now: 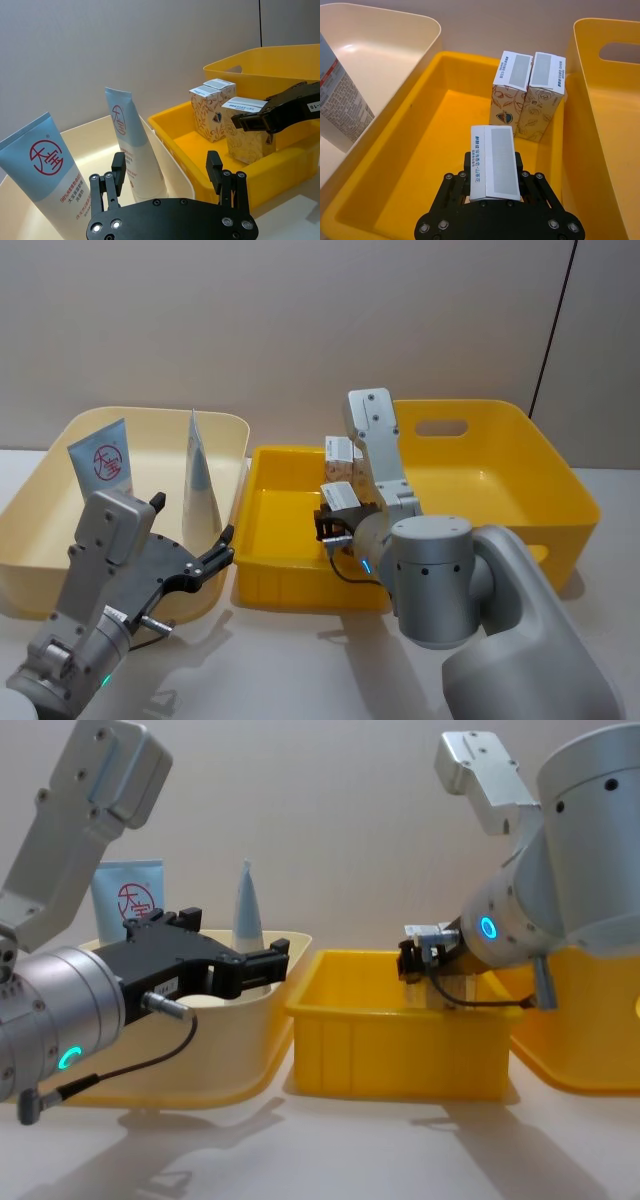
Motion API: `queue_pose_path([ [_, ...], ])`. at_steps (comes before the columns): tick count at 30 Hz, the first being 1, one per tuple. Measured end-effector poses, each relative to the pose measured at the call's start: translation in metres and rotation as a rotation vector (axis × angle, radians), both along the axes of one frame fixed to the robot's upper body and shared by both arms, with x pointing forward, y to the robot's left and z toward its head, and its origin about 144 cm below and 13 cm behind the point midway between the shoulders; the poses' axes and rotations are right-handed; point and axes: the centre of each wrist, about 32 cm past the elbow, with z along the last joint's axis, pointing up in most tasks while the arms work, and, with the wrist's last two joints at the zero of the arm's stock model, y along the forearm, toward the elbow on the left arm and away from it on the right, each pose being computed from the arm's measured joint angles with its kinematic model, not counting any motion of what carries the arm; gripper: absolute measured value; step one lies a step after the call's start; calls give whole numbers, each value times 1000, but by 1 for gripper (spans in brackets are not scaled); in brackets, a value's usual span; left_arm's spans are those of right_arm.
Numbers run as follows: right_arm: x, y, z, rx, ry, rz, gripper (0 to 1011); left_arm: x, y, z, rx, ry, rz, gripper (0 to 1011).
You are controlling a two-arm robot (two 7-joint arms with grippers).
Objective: Bimanual collaborative sorting of washing and personal care products
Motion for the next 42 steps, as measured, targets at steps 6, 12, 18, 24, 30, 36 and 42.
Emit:
queue_pose_path([
  [6, -2, -2, 4, 10, -29, 4, 407, 0, 0, 0, 0, 0, 0, 1000],
  [12, -5, -6, 12, 30, -85, 5, 407, 0, 0, 0, 0, 0, 0, 1000],
  [18, -8, -13, 23, 59, -160, -2, 407, 0, 0, 0, 0, 0, 0, 1000],
  [24, -10, -24, 36, 90, -231, -27, 407, 0, 0, 0, 0, 0, 0, 1000],
  [30, -8, -48, 56, 150, -323, -91, 407, 0, 0, 0, 0, 0, 0, 1001],
  [36, -5, -68, 68, 189, -373, -162, 407, 0, 0, 0, 0, 0, 0, 1000],
  [42, -1, -90, 77, 208, -411, -248, 407, 0, 0, 0, 0, 0, 0, 1000],
])
